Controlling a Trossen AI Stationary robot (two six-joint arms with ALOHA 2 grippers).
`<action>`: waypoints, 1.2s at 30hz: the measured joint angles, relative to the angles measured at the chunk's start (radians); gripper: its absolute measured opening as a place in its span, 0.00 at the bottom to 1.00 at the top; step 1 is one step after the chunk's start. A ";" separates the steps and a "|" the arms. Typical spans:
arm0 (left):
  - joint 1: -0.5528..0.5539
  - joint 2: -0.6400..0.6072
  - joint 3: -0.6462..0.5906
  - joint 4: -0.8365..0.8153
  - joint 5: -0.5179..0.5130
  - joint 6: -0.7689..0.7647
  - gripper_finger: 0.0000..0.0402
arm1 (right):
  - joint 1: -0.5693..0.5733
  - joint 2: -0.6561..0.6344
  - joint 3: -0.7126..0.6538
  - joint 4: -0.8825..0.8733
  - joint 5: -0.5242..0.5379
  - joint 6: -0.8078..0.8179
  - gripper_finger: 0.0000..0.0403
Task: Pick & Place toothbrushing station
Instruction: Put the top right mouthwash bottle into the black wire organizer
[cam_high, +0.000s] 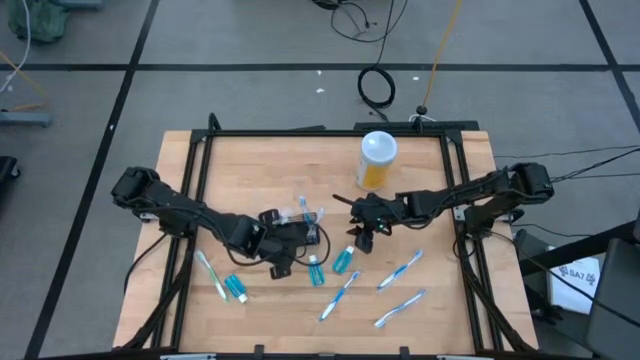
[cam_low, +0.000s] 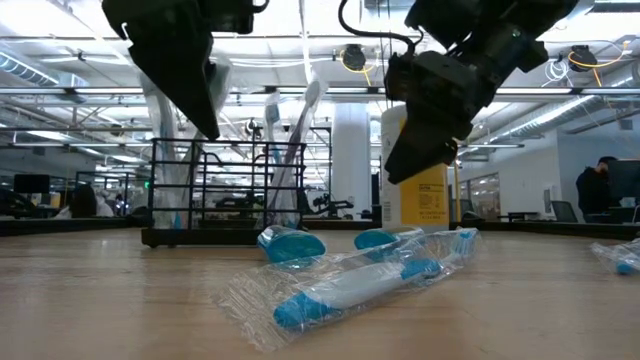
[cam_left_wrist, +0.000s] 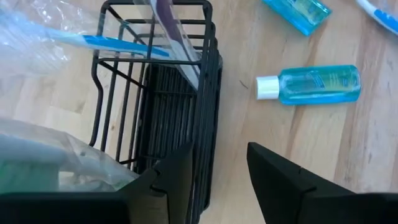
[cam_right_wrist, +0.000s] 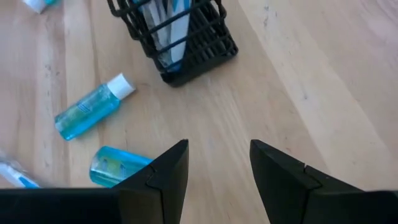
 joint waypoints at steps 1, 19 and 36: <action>0.000 0.000 0.000 0.000 0.003 -0.002 0.40 | 0.002 0.000 0.000 0.005 -0.001 0.004 0.41; 0.022 -0.020 0.021 0.016 0.003 0.017 0.40 | 0.020 0.000 0.000 0.163 -0.001 -0.031 0.41; -0.036 -0.184 0.022 0.118 0.090 0.024 0.39 | 0.020 0.000 -0.001 0.162 -0.002 -0.029 0.41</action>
